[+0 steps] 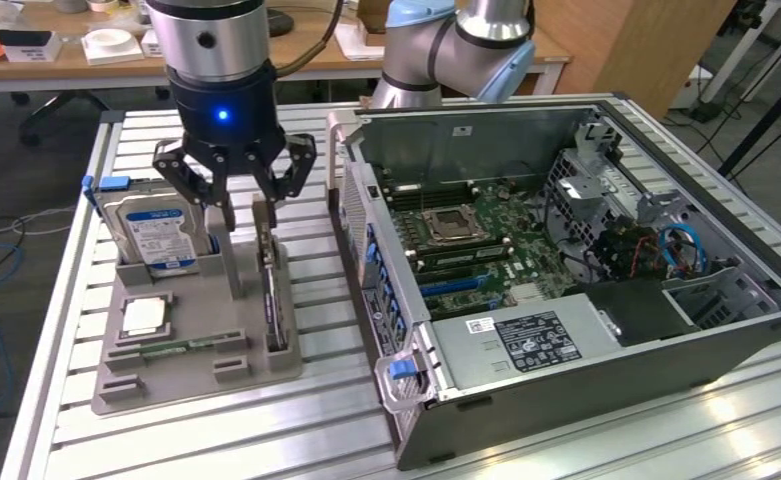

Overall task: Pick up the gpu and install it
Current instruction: 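Pick up the gpu and move the gpu toward the slot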

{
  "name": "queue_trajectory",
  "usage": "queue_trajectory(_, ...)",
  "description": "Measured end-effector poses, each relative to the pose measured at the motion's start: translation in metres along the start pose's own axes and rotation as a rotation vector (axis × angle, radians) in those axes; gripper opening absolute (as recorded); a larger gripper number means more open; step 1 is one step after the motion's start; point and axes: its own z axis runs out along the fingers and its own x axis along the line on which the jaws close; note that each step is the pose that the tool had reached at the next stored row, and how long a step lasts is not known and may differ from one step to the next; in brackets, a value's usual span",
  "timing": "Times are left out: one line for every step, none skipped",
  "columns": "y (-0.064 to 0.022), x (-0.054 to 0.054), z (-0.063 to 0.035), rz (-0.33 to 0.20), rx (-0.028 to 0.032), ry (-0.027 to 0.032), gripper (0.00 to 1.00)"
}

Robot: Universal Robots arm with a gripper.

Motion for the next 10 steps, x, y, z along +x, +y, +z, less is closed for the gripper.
queue_trajectory(-0.0004, -0.0001, 0.0007, 0.0, 0.0, 0.0, 0.47)
queue_trajectory(-0.0009, -0.0001, 0.0013, 0.0, 0.0, -0.0001, 0.47)
queue_trajectory(-0.0013, -0.0002, 0.0019, 0.0, 0.0, 0.0, 0.47)
queue_trajectory(-0.0018, -0.0002, 0.0024, 0.0, 0.0, 0.0, 0.47)
queue_trajectory(-0.0021, -0.0003, 0.0029, 0.0, 0.0, 0.0, 0.47)
queue_trajectory(-0.0025, -0.0003, 0.0034, 0.0, 0.0, 0.0, 0.47)
queue_trajectory(-0.003, -0.0004, 0.004, 0.0, -0.0001, -0.0001, 0.47)
queue_trajectory(-0.0033, -0.0003, 0.0045, 0.0, -0.0001, -0.0001, 0.47)
queue_trajectory(-0.0037, -0.0004, 0.005, 0.0, 0.0, 0.0, 0.47)
queue_trajectory(-0.0038, -0.0004, 0.0055, 0.0, -0.0001, -0.0002, 0.47)
